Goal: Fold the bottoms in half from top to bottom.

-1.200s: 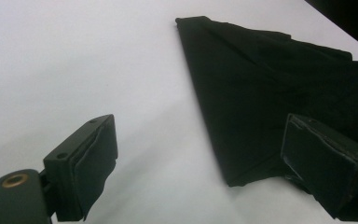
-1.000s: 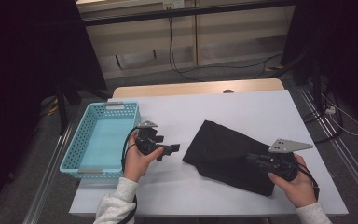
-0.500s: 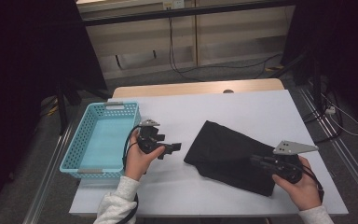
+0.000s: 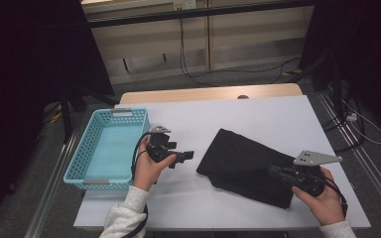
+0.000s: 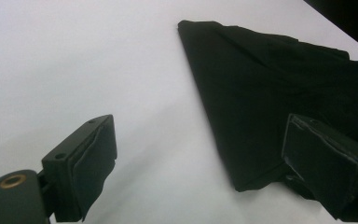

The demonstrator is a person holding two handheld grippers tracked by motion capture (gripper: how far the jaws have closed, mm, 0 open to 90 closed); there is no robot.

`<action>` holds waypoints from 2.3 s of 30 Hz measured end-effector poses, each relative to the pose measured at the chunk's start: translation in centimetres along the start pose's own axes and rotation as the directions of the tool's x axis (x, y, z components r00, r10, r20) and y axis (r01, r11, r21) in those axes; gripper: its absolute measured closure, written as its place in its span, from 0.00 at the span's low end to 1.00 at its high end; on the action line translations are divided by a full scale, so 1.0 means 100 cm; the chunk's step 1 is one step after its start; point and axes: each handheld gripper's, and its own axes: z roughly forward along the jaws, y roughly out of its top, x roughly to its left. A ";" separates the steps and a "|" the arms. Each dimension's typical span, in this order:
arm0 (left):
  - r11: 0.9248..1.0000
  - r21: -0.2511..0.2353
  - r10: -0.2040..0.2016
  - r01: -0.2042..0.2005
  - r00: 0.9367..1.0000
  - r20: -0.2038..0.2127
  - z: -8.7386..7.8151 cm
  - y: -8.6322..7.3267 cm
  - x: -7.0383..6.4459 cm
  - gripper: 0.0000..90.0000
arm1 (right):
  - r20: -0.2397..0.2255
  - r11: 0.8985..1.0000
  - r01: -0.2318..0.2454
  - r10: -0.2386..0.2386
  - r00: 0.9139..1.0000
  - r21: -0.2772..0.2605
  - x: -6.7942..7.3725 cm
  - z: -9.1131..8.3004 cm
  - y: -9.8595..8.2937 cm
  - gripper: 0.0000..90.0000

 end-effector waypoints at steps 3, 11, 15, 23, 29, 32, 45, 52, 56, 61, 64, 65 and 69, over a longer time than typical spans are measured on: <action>1.000 0.002 0.002 -0.002 1.000 -0.001 0.001 0.000 -0.001 0.11 | -0.003 1.000 -0.006 0.006 1.000 -0.003 0.000 -0.002 0.000 0.99; 1.000 -0.004 0.002 -0.002 1.000 0.002 0.000 0.001 -0.002 0.11 | -0.010 1.000 -0.012 0.012 1.000 -0.006 -0.001 -0.003 0.000 0.99; 1.000 -0.003 0.002 -0.002 1.000 0.003 0.000 0.000 -0.001 0.11 | -0.011 1.000 -0.010 0.010 1.000 -0.009 -0.001 -0.002 0.001 0.99; 1.000 -0.001 0.000 0.000 1.000 -0.004 -0.003 0.000 0.001 0.11 | -0.016 1.000 -0.007 0.006 1.000 -0.011 0.000 -0.003 0.002 0.99; 1.000 -0.003 -0.001 0.001 1.000 0.002 -0.001 0.000 0.000 0.11 | -0.010 1.000 -0.010 0.010 1.000 -0.009 0.000 -0.007 -0.001 0.99; 1.000 -0.005 0.004 -0.004 1.000 0.003 0.000 0.001 -0.001 0.11 | -0.004 1.000 -0.011 0.011 1.000 -0.013 0.000 -0.009 -0.002 0.99; 1.000 -0.001 0.007 -0.007 1.000 0.007 0.002 0.003 -0.002 0.11 | 0.011 1.000 -0.023 0.023 1.000 -0.021 -0.003 -0.020 -0.007 0.99; 1.000 0.006 0.012 -0.012 1.000 0.008 0.002 0.003 -0.003 0.11 | 0.015 0.999 -0.029 0.030 0.999 -0.022 -0.004 -0.023 -0.009 0.99; 1.000 0.004 0.012 -0.012 1.000 0.005 0.004 0.003 -0.003 0.11 | 0.020 0.999 -0.032 0.032 0.999 -0.022 -0.004 -0.025 -0.010 0.99; 1.000 0.004 0.013 -0.013 1.000 0.007 0.004 0.003 -0.003 0.11 | 0.025 0.999 -0.036 0.036 0.999 -0.023 -0.005 -0.027 -0.012 0.99; 1.000 0.005 0.013 -0.013 1.000 0.005 0.004 0.003 -0.004 0.11 | 0.029 0.999 -0.036 0.036 0.999 -0.023 -0.005 -0.028 -0.012 0.99; 1.000 0.006 0.014 -0.014 1.000 0.006 0.004 0.003 -0.004 0.11 | 0.029 0.999 -0.035 0.035 0.999 -0.022 -0.005 -0.029 -0.013 0.99; 1.000 0.010 0.016 -0.016 1.000 0.009 0.005 0.003 -0.004 0.11 | 0.030 0.999 -0.038 0.038 0.999 -0.022 -0.006 -0.030 -0.013 0.99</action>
